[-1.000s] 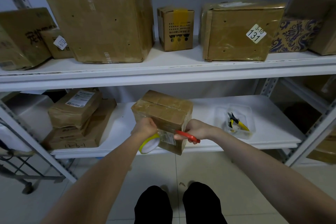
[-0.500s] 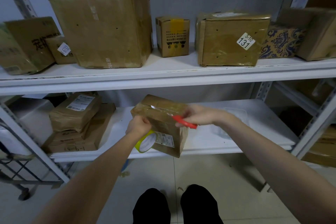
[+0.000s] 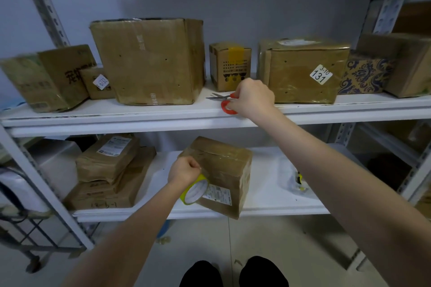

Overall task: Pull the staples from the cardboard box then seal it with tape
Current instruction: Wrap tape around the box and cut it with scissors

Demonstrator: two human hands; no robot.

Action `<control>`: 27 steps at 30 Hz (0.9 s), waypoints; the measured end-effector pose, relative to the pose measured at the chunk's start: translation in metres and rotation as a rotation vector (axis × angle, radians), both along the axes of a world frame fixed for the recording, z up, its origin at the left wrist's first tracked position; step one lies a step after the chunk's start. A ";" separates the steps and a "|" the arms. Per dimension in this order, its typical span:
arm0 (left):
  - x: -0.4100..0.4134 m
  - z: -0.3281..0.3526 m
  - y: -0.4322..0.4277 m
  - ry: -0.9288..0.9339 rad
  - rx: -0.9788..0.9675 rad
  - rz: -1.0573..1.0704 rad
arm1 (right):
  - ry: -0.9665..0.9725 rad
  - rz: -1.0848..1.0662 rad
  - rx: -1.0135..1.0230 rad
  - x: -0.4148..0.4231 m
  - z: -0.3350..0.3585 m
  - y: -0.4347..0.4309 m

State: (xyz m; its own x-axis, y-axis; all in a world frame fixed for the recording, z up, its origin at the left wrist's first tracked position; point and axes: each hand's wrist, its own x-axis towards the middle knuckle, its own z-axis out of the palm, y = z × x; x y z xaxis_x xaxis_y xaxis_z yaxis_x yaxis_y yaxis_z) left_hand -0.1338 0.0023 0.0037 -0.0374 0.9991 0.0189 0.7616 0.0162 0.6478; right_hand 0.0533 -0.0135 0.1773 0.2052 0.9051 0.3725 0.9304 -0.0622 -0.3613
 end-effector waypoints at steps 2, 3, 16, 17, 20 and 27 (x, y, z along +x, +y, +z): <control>-0.006 0.000 0.000 0.027 0.023 0.014 | -0.007 -0.008 0.020 -0.003 0.000 0.007; -0.008 0.000 -0.001 0.032 0.034 0.017 | -0.031 -0.004 0.089 -0.003 -0.002 0.005; -0.028 -0.014 -0.005 -0.090 0.073 0.028 | -0.518 0.329 -0.246 -0.027 -0.175 -0.006; -0.029 -0.014 -0.005 -0.100 0.071 0.034 | -0.538 0.331 -0.210 -0.026 -0.181 -0.005; -0.030 -0.012 -0.004 -0.140 0.054 0.066 | -0.575 0.352 -0.139 -0.023 -0.188 -0.002; -0.024 -0.005 -0.006 -0.220 -0.010 0.030 | -0.625 0.322 -0.149 0.023 -0.182 0.003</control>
State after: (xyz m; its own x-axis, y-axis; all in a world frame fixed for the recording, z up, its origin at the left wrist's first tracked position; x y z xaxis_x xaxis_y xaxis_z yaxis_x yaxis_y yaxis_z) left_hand -0.1581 -0.0033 -0.0011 -0.0696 0.9976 -0.0029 0.6007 0.0442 0.7983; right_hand 0.0760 -0.0103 -0.0047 -0.2920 0.9351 0.2009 0.9409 0.2432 0.2356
